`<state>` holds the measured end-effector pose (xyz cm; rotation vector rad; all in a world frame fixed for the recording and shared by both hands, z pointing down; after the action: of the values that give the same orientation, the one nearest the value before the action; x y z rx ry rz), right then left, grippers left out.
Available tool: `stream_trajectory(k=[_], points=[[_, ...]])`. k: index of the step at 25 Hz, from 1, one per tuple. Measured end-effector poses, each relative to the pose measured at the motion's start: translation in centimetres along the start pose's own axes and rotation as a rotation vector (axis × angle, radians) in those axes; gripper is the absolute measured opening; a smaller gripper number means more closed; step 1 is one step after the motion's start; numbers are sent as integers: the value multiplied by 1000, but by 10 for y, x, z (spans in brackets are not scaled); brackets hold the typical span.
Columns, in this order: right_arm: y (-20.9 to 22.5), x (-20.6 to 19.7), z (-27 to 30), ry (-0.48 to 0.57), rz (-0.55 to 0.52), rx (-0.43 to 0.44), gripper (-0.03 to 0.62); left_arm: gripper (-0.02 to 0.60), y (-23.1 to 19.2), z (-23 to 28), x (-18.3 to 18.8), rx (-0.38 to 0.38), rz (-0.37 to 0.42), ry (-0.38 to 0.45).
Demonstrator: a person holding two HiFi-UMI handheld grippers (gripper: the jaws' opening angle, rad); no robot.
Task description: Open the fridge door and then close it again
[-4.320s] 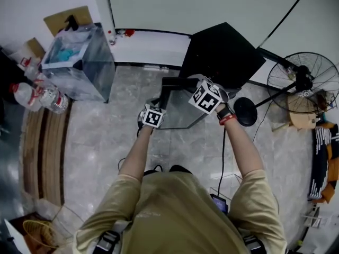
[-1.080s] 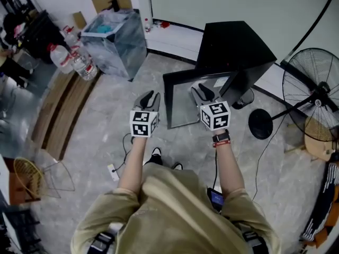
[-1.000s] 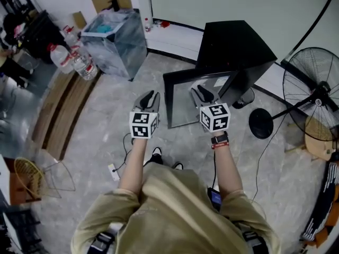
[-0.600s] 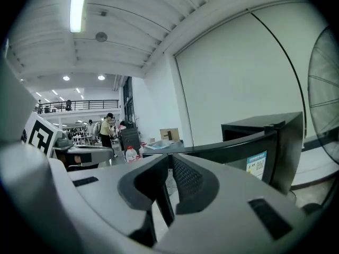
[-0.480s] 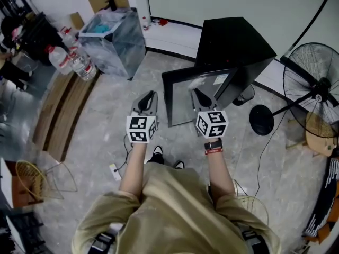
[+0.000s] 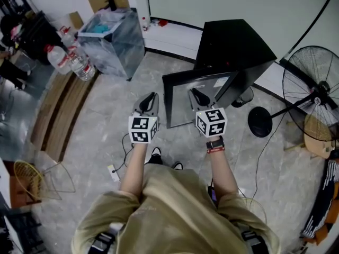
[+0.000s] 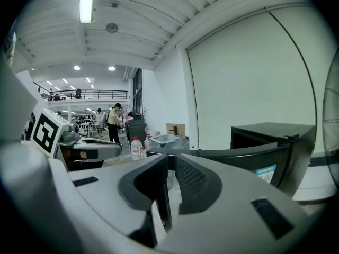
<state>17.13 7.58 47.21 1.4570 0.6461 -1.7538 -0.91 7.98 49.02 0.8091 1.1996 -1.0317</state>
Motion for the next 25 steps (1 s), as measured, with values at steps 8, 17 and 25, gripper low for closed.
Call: stream_trajectory(k=[8,17,25], points=[[-3,11,19,-113,-171,100,61,46,-5,6,-17,-5,2,-48],[-1,22,48,-287,-438,216,183,46,-16,9,-38,-3,-5,-100],[0,13,78,-446,-708,298,213,46,-20,10,-64,-20,-2,-168]])
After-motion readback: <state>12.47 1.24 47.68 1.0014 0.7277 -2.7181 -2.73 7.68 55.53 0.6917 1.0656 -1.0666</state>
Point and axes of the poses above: the fingertips, and each gripper's own axes: z forward along the fingers, y to its right, x out of its top, the point moved 4 cm from there along -z, backward along the fingers, and after that the axes turned 7 degrees about x, right-handed, at the moved point
